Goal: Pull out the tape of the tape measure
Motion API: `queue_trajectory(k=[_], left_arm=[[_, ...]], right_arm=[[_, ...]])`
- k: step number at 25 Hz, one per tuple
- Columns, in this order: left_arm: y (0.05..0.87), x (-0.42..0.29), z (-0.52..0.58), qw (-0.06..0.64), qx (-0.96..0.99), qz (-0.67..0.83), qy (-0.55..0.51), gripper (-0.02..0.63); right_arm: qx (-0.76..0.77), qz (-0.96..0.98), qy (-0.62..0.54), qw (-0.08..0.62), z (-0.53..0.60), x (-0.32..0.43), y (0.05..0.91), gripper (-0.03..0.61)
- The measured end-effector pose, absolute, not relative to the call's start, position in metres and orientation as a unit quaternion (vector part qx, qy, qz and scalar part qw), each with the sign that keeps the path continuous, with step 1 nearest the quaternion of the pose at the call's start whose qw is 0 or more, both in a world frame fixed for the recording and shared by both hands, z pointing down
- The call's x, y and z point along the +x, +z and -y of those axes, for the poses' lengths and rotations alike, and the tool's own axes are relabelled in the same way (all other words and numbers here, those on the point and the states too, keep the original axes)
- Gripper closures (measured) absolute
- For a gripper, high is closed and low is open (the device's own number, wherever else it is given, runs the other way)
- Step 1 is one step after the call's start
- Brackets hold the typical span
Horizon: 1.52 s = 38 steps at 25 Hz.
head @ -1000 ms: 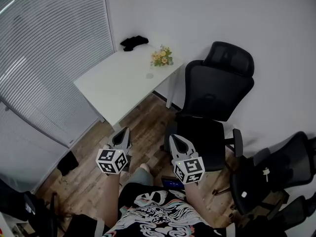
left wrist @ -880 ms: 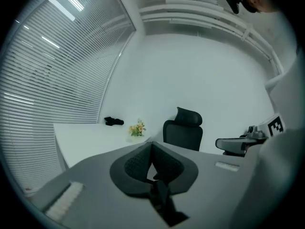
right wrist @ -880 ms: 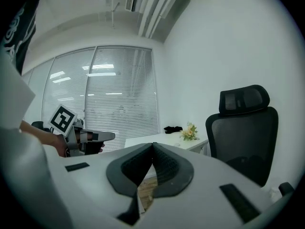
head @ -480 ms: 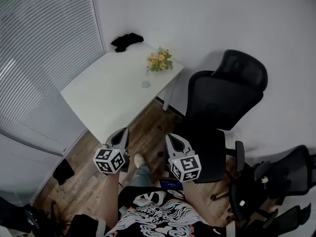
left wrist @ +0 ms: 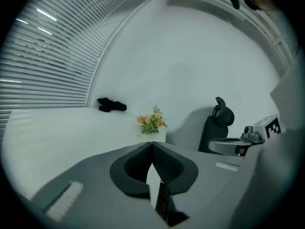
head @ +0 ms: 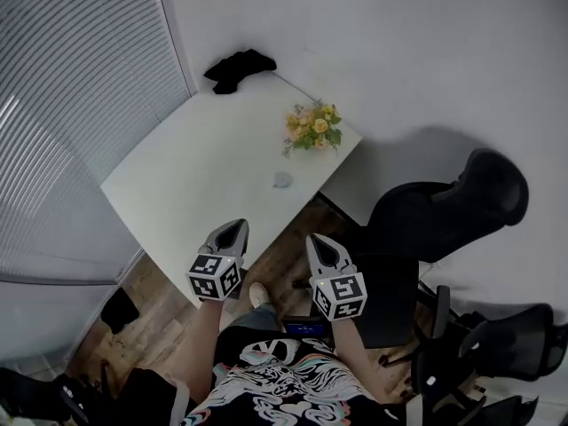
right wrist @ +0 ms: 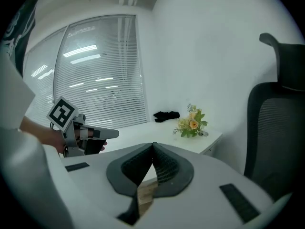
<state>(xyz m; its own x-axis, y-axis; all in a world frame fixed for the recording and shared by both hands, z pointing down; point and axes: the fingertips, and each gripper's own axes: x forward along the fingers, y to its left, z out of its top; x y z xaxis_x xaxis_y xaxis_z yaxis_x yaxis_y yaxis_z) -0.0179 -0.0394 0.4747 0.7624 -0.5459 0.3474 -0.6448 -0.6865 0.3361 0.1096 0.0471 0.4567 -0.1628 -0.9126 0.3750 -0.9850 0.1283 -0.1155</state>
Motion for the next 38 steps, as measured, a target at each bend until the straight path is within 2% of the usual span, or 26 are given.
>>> queue_trajectory(k=[5,10,15,20,32,35,38], left_arm=[[0.487,-0.001,0.081,0.251,0.91,0.308,0.117,0.611],[0.49,0.009,0.098,0.24,0.915,0.295,0.134,0.611],[0.482,0.014,0.105,0.263,0.913,0.288,0.118,0.609],[0.479,0.017,0.111,0.257,0.914,0.292,0.117,0.609],[0.497,0.022,0.133,0.247,0.907,0.312,0.138,0.606],[0.505,0.03,0.135,0.245,0.908,0.305,0.151,0.601],[0.514,0.038,0.139,0.248,0.908,0.296,0.162,0.569]], right_arm=[[0.644,0.737,0.17,0.115,-0.002,0.121,0.465,0.575],[0.655,0.73,0.164,0.11,0.014,0.132,0.458,0.575],[0.661,0.726,0.15,0.112,0.022,0.142,0.445,0.575],[0.663,0.728,0.13,0.117,0.035,0.156,0.431,0.575],[0.643,0.741,0.149,0.125,0.064,0.162,0.458,0.575],[0.64,0.74,0.159,0.13,0.068,0.164,0.468,0.575],[0.635,0.741,0.168,0.138,0.075,0.166,0.478,0.575]])
